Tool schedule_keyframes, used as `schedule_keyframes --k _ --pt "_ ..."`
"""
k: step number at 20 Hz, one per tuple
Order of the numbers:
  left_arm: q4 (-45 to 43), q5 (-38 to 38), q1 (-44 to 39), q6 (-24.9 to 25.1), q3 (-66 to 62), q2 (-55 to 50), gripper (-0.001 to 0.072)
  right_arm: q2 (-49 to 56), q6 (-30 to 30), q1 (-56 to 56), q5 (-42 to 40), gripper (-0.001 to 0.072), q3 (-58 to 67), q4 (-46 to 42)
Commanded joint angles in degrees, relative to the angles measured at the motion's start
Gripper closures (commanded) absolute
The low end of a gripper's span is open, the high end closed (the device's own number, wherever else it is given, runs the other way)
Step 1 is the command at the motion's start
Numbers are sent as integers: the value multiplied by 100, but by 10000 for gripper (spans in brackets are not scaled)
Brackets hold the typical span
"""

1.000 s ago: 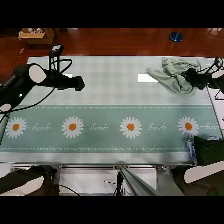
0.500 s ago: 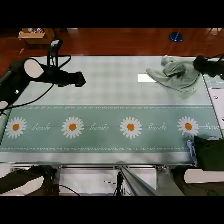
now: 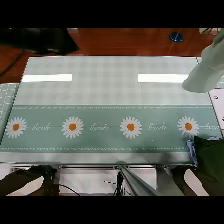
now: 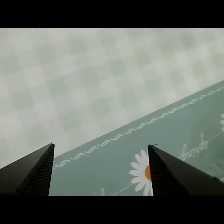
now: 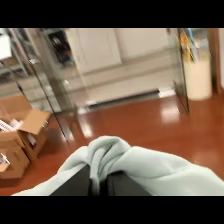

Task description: Fold the shirts.

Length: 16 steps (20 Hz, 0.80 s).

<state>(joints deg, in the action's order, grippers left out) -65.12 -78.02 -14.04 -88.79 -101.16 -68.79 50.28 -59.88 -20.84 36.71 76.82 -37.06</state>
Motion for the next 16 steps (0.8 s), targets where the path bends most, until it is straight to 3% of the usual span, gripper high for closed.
schedule_keyframes --k 1,6,9,16 --pt "278 -330 2 0 -597 557 60 -658 -39 0 721 687 2 208" --pt "208 -1104 2 -4 -597 1213 60 -278 -391 0 2269 687 -13 227" --pt "184 -1567 2 -264 -595 1235 60 164 -479 431 2793 687 -17 114" --pt "-114 -1617 2 -262 -564 1233 62 1770 -1054 3954 2745 686 -17 -1880"
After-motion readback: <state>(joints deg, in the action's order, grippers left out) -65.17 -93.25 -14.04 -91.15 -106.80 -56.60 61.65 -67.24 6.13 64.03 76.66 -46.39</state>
